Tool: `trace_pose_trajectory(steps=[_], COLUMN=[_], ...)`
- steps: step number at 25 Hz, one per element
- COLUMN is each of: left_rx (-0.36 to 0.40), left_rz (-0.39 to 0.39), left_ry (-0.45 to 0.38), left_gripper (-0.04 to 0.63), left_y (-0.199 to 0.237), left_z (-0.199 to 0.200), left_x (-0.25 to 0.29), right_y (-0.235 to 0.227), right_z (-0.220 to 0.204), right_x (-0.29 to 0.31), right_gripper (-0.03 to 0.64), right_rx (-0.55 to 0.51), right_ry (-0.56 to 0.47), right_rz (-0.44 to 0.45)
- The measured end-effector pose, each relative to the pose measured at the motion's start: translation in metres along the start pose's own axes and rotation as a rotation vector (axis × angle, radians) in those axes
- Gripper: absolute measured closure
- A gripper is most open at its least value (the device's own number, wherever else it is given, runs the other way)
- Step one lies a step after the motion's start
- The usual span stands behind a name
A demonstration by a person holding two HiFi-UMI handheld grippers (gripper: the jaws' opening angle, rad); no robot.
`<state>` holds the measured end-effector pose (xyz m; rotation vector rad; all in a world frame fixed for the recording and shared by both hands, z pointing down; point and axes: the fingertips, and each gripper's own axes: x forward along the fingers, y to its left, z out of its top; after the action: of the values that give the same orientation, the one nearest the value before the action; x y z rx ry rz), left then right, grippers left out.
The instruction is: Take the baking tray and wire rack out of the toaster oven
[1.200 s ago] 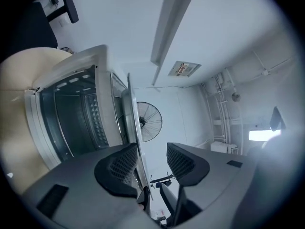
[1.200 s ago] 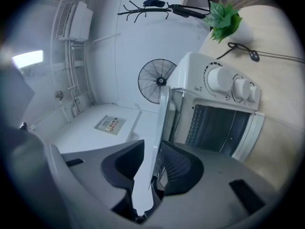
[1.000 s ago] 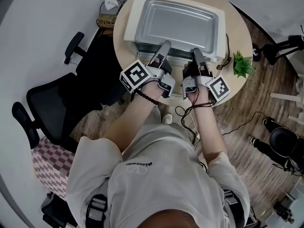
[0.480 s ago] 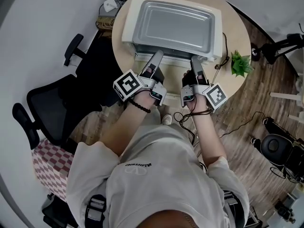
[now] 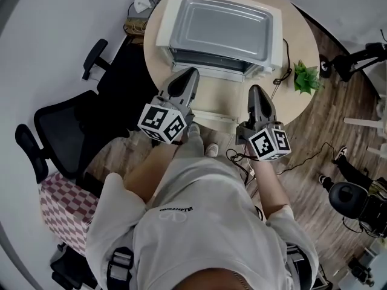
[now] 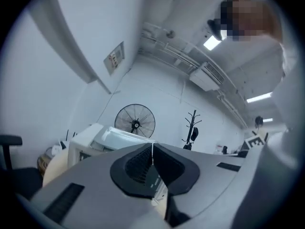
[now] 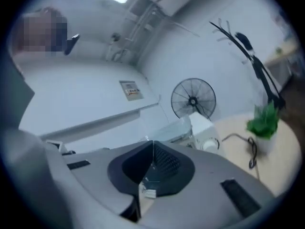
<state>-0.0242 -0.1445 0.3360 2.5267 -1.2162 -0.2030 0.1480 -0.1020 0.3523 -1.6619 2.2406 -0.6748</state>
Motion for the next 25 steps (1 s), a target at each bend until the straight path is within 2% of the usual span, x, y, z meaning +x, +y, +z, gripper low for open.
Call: trace_pose_trajectory(steps=[1, 3, 6, 8, 14, 18, 22, 25], left_rx=[0.066, 0.190, 0.340, 0.390, 0.423, 0.399, 0.394, 0.390], left_rz=[-0.003, -0.015, -0.040, -0.055, -0.013, 0.071, 0.153, 0.184], left_ry=[-0.006, -0.022, -0.052, -0.074, -0.114, -0.098, -0.102, -0.112], left_gripper=[0.591, 0.592, 0.592, 0.594, 0.592, 0.592, 0.594, 0.592], left_y=[-0.006, -0.018, -0.040, -0.053, -0.037, -0.012, 0.002, 0.003], left_z=[0.004, 0.011, 0.025, 0.036, 0.043, 0.041, 0.043, 0.045], left_x=[-0.003, -0.008, -0.016, -0.024, -0.063, -0.095, -0.122, -0.133], right_y=[0.008, 0.023, 0.035, 0.037, 0.013, -0.004, -0.012, -0.012], right_z=[0.007, 0.020, 0.032, 0.039, 0.064, 0.074, 0.069, 0.063], right_x=[-0.004, -0.012, -0.022, -0.029, -0.072, -0.105, -0.124, -0.127], right_gripper=[0.620, 0.621, 0.621, 0.621, 0.621, 0.621, 0.621, 0.621], right_rx=[-0.107, -0.279, -0.419, -0.471, -0.490, -0.533, -0.513, -0.504], right_ry=[-0.016, -0.047, -0.057, -0.059, -0.094, -0.085, -0.058, -0.046], right_rz=[0.000, -0.007, -0.027, -0.043, -0.120, -0.146, -0.157, -0.153])
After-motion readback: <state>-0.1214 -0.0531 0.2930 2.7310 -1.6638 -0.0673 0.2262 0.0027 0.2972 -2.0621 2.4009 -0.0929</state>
